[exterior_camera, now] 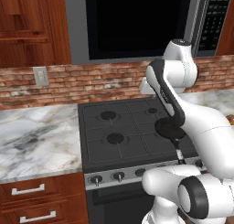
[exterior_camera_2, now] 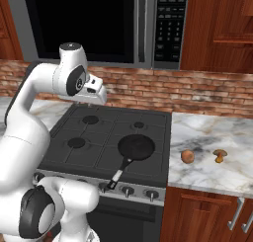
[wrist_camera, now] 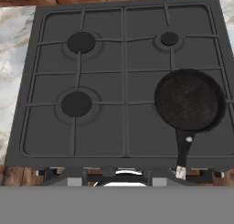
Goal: Put the onion and mushroom in the pan. Then turn on the front right burner and set the heat to medium.
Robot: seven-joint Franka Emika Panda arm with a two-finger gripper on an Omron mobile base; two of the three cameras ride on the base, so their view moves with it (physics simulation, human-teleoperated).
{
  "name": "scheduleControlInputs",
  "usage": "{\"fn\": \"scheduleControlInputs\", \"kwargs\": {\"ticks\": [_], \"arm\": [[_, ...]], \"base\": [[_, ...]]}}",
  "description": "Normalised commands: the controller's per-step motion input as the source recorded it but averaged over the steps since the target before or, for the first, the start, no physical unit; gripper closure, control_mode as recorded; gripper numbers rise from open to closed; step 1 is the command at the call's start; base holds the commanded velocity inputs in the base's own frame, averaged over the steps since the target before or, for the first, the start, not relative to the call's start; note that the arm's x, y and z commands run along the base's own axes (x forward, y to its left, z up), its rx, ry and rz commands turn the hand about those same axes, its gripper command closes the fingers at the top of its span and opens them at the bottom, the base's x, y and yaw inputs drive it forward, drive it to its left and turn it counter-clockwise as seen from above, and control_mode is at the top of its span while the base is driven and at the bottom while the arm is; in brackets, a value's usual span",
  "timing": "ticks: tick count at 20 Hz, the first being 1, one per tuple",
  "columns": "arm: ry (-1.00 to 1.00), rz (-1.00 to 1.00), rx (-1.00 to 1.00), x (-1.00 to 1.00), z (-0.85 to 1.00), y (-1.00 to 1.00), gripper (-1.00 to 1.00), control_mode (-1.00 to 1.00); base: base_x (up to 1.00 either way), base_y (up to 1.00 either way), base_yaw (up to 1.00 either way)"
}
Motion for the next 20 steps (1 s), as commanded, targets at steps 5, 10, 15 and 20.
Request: {"fn": "scheduleControlInputs", "kwargs": {"ticks": [5, 10, 15, 20], "arm": [[0.00, -0.01, 0.00, 0.00, -0.01, -0.12, -1.00, -1.00], [0.00, 0.00, 0.00, 0.00, 0.00, -0.43, -1.00, -1.00], [0.01, -0.04, 0.00, -0.01, 0.00, -0.32, -1.00, -1.00], [0.03, -0.01, 0.00, 0.00, 0.00, -0.52, -1.00, -1.00]], "base": [[0.00, 0.00, 0.00], [0.00, 0.00, 0.00], [0.00, 0.00, 0.00], [0.00, 0.00, 0.00]]}}
